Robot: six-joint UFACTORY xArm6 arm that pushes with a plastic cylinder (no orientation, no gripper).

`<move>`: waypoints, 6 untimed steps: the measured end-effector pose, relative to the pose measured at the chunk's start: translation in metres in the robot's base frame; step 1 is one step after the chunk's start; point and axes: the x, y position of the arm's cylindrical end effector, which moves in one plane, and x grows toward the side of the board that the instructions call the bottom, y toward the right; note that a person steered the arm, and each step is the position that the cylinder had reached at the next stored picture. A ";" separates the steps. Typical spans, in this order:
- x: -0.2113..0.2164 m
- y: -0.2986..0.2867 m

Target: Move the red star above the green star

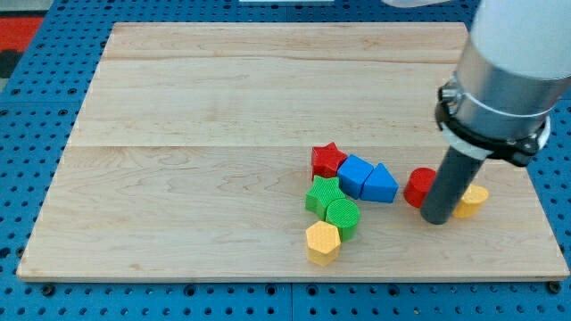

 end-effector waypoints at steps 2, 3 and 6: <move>-0.011 -0.134; -0.017 -0.116; -0.130 -0.145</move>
